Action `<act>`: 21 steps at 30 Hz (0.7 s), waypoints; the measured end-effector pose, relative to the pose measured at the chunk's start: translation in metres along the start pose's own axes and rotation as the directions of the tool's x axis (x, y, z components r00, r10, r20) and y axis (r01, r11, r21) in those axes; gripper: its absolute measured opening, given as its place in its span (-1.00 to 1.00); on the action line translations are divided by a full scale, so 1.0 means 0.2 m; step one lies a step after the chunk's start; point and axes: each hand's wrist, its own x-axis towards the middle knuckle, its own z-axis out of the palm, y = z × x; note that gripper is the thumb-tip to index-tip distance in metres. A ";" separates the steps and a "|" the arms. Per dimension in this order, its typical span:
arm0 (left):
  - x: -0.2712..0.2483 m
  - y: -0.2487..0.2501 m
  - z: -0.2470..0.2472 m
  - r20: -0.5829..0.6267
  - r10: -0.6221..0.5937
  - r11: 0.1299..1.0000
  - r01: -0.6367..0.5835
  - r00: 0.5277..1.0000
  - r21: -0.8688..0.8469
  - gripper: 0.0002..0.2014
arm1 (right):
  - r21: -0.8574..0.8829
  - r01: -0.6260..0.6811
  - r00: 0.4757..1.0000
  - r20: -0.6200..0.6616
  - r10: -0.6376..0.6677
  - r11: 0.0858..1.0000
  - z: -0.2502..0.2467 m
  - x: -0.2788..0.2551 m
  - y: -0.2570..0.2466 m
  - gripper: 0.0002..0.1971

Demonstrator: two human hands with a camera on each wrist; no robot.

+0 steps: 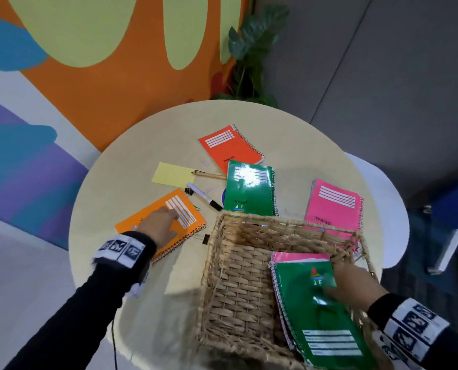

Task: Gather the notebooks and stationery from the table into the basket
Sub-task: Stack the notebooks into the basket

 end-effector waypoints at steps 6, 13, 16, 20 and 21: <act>0.16 0.04 0.11 0.134 -0.168 0.976 0.145 0.977 0.164 -0.08 | 0.146 0.078 0.965 -0.258 -0.038 0.986 -0.52 0.01 -0.22 -0.54; 0.19 0.02 0.23 0.125 -0.212 0.971 0.195 0.969 0.137 -0.03 | 0.388 0.260 0.928 -0.355 -0.117 0.884 -0.93 0.37 -0.53 -0.69; 0.18 0.01 0.22 0.142 -0.193 0.975 0.173 0.971 0.138 -0.21 | 0.468 0.245 0.952 -0.280 -0.120 0.849 -1.03 0.64 -0.66 -0.71; 0.14 0.02 0.21 0.164 -0.169 0.978 0.144 0.972 0.154 -0.18 | 0.397 0.152 0.966 -0.252 -0.051 0.905 -1.10 1.00 -0.80 -0.61; 0.13 0.03 0.21 0.166 -0.171 0.978 0.146 0.971 0.151 -0.18 | 0.361 0.124 0.965 -0.260 -0.028 0.924 -1.10 1.08 -0.82 -0.55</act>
